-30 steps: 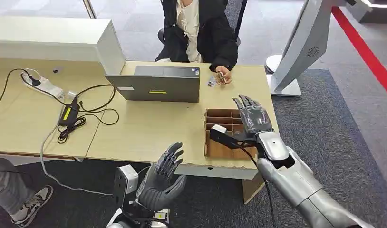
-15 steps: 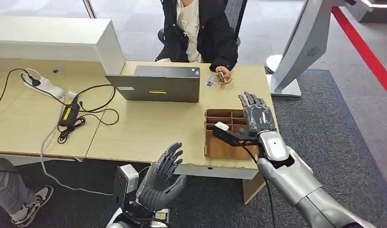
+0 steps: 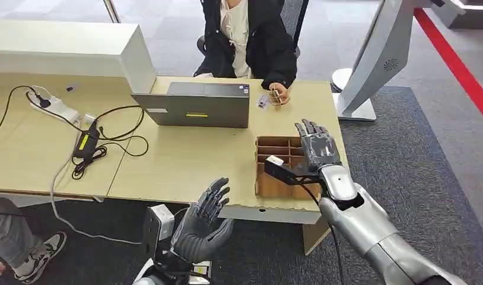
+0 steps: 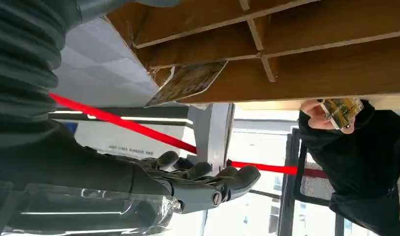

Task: Pass the card to the sensor for recognition and then transmit it.

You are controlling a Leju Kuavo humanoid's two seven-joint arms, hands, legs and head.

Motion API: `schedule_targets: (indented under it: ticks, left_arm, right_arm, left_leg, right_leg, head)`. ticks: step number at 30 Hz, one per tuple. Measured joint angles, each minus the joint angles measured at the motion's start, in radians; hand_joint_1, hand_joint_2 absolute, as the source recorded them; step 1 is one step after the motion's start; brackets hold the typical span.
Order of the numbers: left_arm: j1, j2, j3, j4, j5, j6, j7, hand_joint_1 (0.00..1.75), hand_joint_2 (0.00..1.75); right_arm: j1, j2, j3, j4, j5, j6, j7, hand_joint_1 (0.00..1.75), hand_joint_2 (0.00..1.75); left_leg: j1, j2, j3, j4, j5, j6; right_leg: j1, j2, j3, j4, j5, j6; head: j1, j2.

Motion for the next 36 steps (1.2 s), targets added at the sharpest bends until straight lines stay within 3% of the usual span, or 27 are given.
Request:
schedule_targets:
  ticks: [19,36]
  left_arm:
    - [-0.004,-0.005,-0.017,0.014,0.009,0.005,-0.011,0.0,1.75]
    - [-0.002,-0.005,-0.017,0.014,-0.003,-0.002,-0.012,0.0,1.75]
  right_arm:
    - [-0.061,0.051,0.011,0.129,-0.018,-0.055,-0.035,0.0,1.75]
    - [-0.078,0.033,0.001,0.153,-0.054,-0.055,0.01,0.0,1.75]
  left_leg:
    - [0.0,0.0,0.0,0.0,0.0,0.0]
    - [0.0,0.0,0.0,0.0,0.0,0.0]
  right_leg:
    - [0.0,0.0,0.0,0.0,0.0,0.0]
    - [0.0,0.0,0.0,0.0,0.0,0.0]
  head:
    - [0.0,0.0]
    - [0.0,0.0]
